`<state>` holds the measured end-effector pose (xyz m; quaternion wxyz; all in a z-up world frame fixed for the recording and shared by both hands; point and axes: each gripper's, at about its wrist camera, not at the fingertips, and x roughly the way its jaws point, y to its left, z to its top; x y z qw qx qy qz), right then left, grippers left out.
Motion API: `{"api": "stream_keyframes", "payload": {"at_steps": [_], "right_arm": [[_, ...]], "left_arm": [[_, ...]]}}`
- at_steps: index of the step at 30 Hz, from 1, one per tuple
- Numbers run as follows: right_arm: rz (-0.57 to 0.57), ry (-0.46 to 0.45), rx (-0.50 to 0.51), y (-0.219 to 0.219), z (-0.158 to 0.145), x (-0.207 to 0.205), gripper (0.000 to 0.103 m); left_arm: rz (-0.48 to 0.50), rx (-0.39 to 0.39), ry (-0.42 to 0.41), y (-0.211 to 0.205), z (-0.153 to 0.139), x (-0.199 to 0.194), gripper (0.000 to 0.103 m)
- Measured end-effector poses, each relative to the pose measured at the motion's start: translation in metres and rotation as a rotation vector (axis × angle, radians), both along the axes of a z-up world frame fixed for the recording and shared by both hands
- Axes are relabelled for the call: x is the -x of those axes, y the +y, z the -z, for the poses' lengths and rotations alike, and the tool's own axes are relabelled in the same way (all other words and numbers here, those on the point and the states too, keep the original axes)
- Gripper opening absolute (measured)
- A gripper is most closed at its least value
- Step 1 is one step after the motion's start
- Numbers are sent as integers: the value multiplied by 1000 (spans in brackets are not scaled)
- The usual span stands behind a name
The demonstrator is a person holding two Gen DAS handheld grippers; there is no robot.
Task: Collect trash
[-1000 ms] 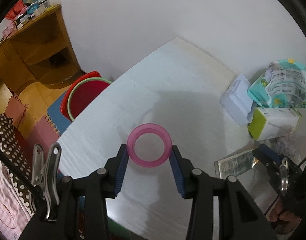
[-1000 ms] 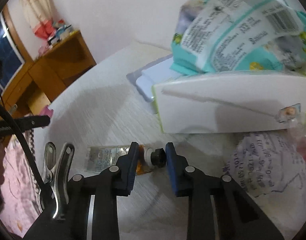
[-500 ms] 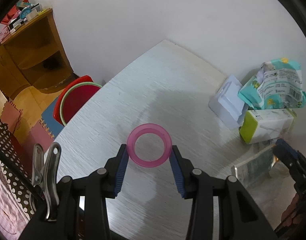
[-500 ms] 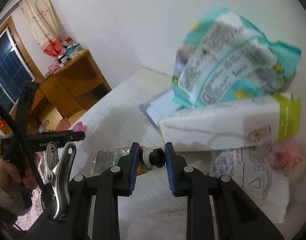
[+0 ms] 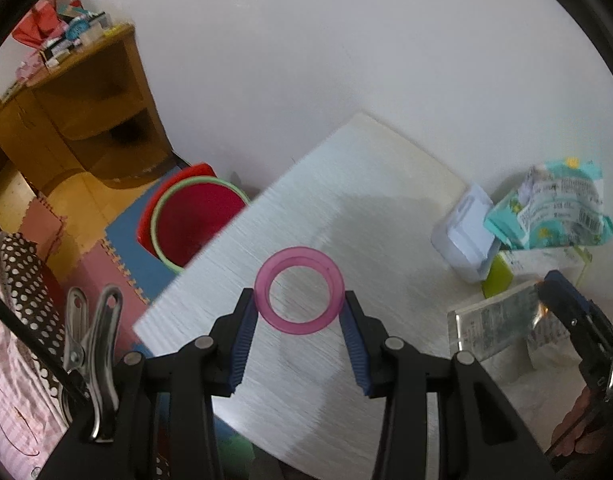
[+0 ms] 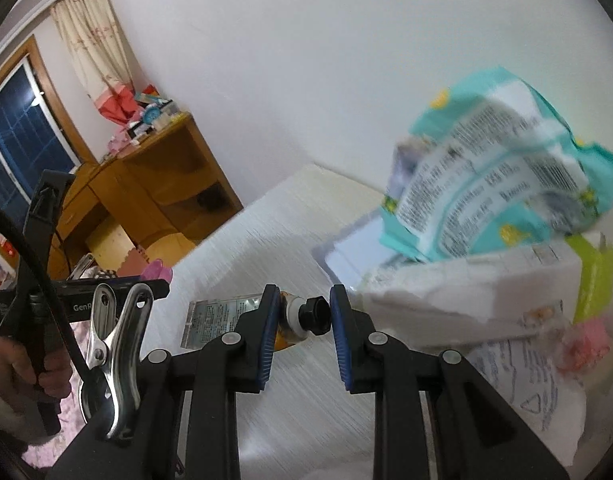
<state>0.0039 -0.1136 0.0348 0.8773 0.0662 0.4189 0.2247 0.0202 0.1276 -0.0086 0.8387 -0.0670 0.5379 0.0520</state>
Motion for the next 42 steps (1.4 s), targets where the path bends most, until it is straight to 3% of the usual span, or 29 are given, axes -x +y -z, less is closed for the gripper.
{"api": "stream_keyframes", "payload": {"at_steps": [11, 28, 42], "right_arm": [[-28, 34, -51, 41, -9, -21, 26], [-64, 35, -17, 124, -17, -73, 26], [-140, 81, -6, 200, 4, -110, 26]], "left_arm": [[-65, -38, -6, 37, -26, 7, 44], [-95, -2, 5, 118, -18, -54, 44], [-139, 13, 51, 192, 2, -80, 44]]}}
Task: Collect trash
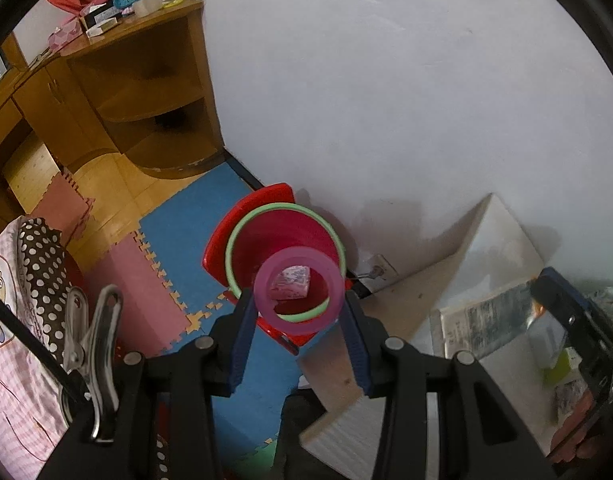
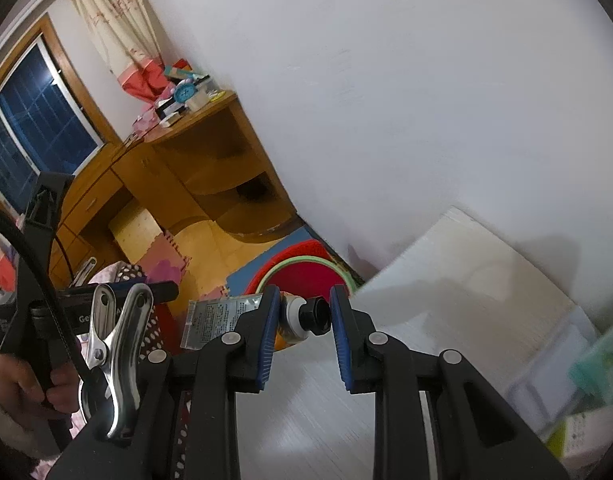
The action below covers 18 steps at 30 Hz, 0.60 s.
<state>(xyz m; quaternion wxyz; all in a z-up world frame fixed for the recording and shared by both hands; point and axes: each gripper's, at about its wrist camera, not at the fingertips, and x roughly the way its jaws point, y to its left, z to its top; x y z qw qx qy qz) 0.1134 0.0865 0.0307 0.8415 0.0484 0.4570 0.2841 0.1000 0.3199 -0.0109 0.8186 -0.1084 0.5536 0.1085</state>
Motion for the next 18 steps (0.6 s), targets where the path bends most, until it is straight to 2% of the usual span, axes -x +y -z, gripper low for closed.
{"api": "stream_keyframes", "payload": {"at_steps": [5, 13, 18], "right_arm": [[-26, -6, 27, 32, 1, -19, 26], [-90, -68, 83, 85, -6, -42, 26], [-126, -51, 111, 114, 4, -62, 26]], "left_arm": [[-7, 13, 7, 19, 13, -11, 44], [-28, 43, 14, 43, 32, -27, 44], [-31, 68, 19, 54, 45, -40, 44]]}}
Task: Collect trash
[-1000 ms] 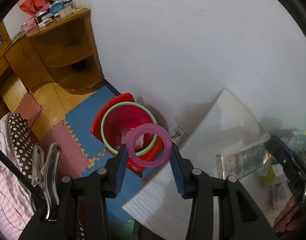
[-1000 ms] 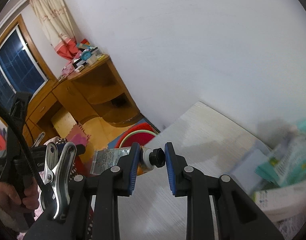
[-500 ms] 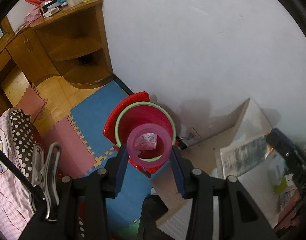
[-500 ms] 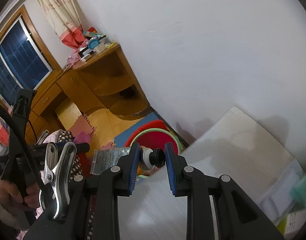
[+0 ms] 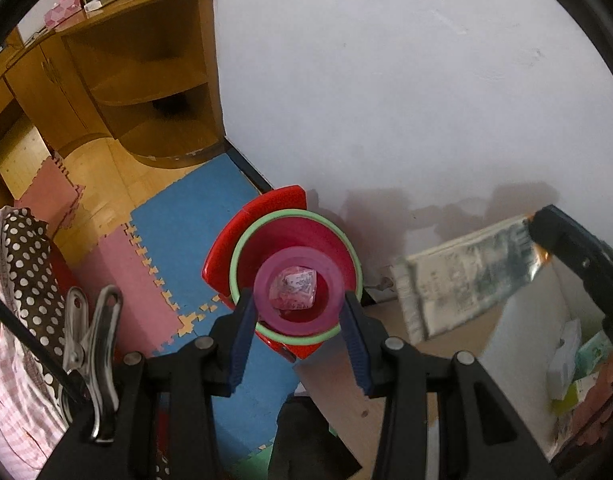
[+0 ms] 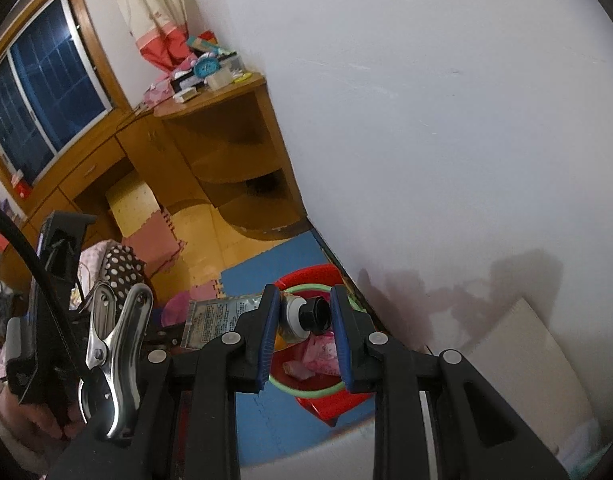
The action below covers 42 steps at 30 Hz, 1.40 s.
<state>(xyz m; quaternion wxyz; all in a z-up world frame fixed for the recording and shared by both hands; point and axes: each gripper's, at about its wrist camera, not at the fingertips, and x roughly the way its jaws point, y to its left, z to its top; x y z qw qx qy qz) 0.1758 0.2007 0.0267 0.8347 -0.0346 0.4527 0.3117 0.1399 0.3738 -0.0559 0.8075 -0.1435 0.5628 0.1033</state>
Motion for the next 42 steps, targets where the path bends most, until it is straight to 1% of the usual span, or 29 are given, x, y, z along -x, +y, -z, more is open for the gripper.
{"api": "stream_keyframes", "payload": {"at_steps": [2, 4, 10, 14, 18, 20, 21, 24, 26, 28, 29, 30, 31, 32, 34, 35, 36, 37, 38, 39, 40, 41, 42], "right_arm": [[-21, 19, 14, 9, 7, -7, 26], [-38, 33, 26, 15, 12, -12, 26], [-83, 53, 129, 25, 42, -33, 26], [-105, 76, 190, 25, 64, -51, 26], [-142, 80, 231, 33, 78, -65, 26], [-167, 90, 246, 42, 90, -72, 26], [-177, 91, 255, 46, 95, -74, 26], [-242, 117, 334, 69, 125, -79, 26], [-286, 149, 412, 87, 155, -83, 26], [-321, 181, 488, 99, 184, -85, 26], [-332, 229, 514, 102, 196, -88, 26], [-341, 301, 527, 104, 208, -92, 26], [-344, 343, 514, 104, 214, -97, 26], [-340, 364, 514, 105, 218, -102, 26], [-348, 376, 540, 109, 225, -108, 26], [-354, 348, 539, 112, 228, -114, 26], [-362, 371, 562, 116, 234, -118, 26], [-365, 412, 561, 118, 240, -120, 26], [-370, 428, 544, 123, 242, -122, 26], [-398, 374, 555, 129, 245, -124, 26], [-437, 335, 612, 137, 253, -124, 26], [-463, 331, 640, 143, 261, -124, 26], [-473, 340, 636, 147, 268, -123, 26]], "left_arm": [[0, 11, -3, 4, 6, -8, 44], [-5, 5, -3, 9, 14, -15, 44], [-44, 28, 3, 20, 36, -28, 44], [-46, 35, 13, 21, 57, -32, 44], [-64, 66, 30, 24, 82, -36, 44], [-72, 79, 37, 25, 96, -38, 44], [-74, 87, 49, 26, 105, -40, 44], [-82, 110, 109, 28, 134, -44, 44], [-88, 136, 138, 28, 148, -45, 44], [-85, 153, 146, 26, 161, -46, 44], [-74, 157, 155, 24, 168, -47, 44], [-63, 160, 170, 22, 178, -48, 44], [-57, 163, 181, 21, 185, -47, 44], [-51, 167, 196, 20, 193, -47, 44], [-54, 180, 210, 19, 209, -46, 44], [-53, 188, 212, 19, 216, -45, 44], [-52, 189, 209, 19, 222, -45, 44], [-49, 187, 207, 19, 227, -45, 44], [-47, 186, 209, 19, 233, -45, 44], [-50, 185, 212, 20, 240, -45, 44], [-61, 190, 211, 21, 247, -45, 44], [-70, 198, 211, 21, 250, -43, 44], [-77, 205, 212, 22, 257, -43, 44]]}}
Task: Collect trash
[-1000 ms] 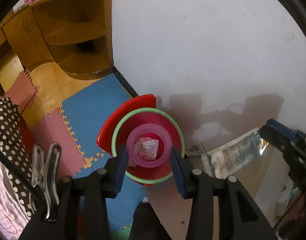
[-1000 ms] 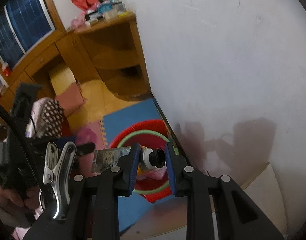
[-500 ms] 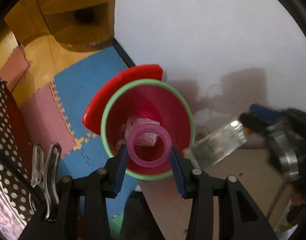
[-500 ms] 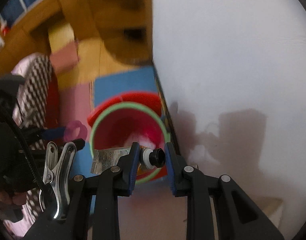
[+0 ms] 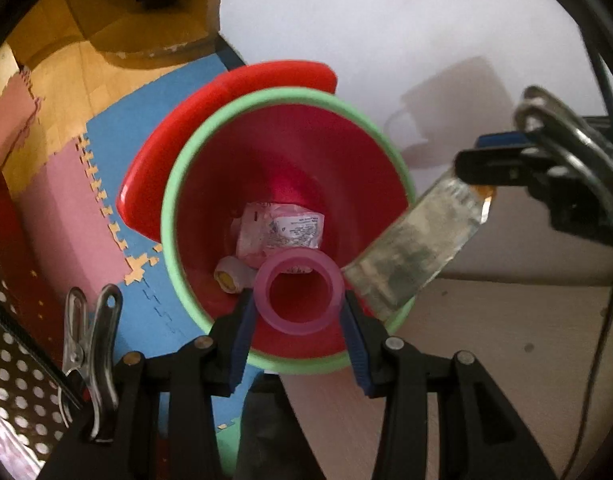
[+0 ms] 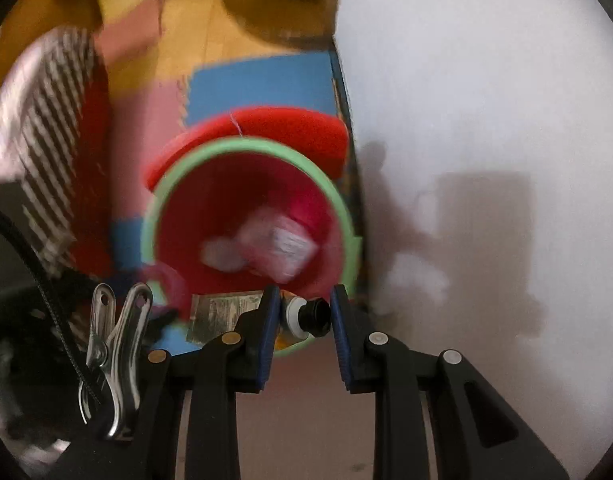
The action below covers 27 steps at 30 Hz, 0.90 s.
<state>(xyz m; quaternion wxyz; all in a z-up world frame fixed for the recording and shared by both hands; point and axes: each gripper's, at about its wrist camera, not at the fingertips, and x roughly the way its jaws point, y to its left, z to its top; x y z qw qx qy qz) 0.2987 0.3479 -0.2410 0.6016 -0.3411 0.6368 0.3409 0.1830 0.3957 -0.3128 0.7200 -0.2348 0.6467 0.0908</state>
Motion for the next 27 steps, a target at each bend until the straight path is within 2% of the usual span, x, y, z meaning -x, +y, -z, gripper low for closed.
{"api": "stream_keyframes", "payload": {"at_steps": [3, 6, 8, 12, 18, 21, 27], "right_arm": [[-44, 21, 18, 6, 31, 4, 26], [-67, 67, 85, -1, 72, 16, 26], [-99, 66, 127, -3, 89, 22, 26], [-169, 39, 171, -5, 109, 33, 26], [-104, 76, 168, -11, 131, 22, 26], [-98, 64, 197, -13, 140, 21, 26], [-62, 111, 243, -19, 155, 20, 26]], "left_arm": [[-19, 5, 12, 3, 16, 1, 44], [-43, 17, 29, 5, 33, 2, 44], [-43, 18, 39, 5, 40, 2, 44], [-34, 18, 59, 0, 50, 3, 44], [-5, 12, 76, -10, 66, 1, 44], [0, 11, 82, -11, 73, 1, 44], [-11, 19, 101, -10, 83, 7, 44]]}}
